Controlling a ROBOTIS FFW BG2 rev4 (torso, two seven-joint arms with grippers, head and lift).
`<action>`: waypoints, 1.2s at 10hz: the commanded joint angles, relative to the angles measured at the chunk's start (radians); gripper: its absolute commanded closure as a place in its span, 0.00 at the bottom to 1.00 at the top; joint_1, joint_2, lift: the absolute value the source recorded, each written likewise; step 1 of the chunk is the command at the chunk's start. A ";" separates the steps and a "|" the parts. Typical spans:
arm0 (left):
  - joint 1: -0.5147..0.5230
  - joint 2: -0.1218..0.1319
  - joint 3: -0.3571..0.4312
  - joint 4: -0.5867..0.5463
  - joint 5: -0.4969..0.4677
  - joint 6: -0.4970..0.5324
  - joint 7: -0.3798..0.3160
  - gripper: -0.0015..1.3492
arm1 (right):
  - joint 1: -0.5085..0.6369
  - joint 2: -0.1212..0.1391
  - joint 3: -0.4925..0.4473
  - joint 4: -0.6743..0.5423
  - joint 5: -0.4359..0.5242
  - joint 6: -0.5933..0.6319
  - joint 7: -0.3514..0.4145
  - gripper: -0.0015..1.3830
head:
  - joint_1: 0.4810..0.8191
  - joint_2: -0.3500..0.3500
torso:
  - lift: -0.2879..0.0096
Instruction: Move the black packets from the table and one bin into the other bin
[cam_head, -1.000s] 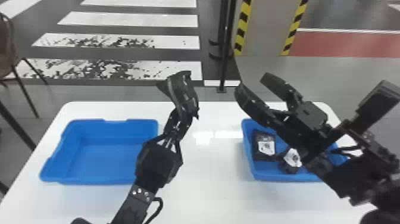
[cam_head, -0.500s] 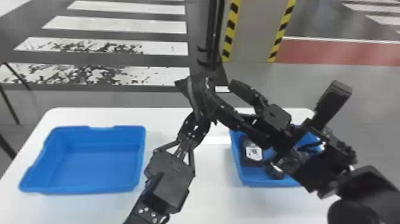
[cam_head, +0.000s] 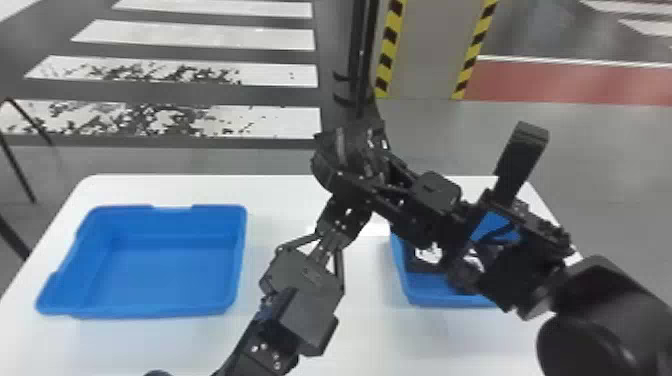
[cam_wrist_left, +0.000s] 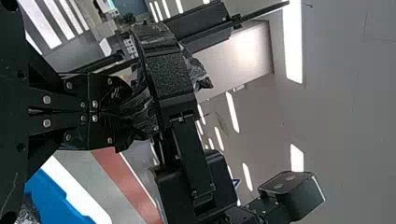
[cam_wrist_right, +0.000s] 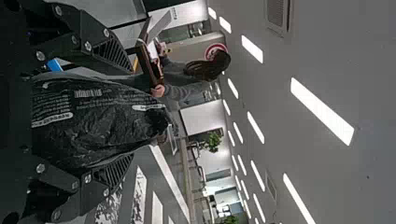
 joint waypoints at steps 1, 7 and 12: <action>0.002 -0.001 0.004 0.001 0.000 0.003 0.000 0.89 | 0.007 0.000 0.003 -0.001 -0.010 0.009 -0.003 0.82 | 0.57 0.39 | 0.60; 0.012 -0.018 0.052 0.042 0.010 -0.066 -0.012 0.10 | 0.041 0.006 -0.053 -0.018 -0.004 -0.033 -0.006 0.82 | 0.59 0.40 | 0.60; 0.085 -0.066 0.207 0.042 0.038 -0.053 -0.046 0.09 | 0.179 0.054 -0.398 -0.013 0.144 -0.092 -0.051 0.82 | 0.51 0.30 | 0.60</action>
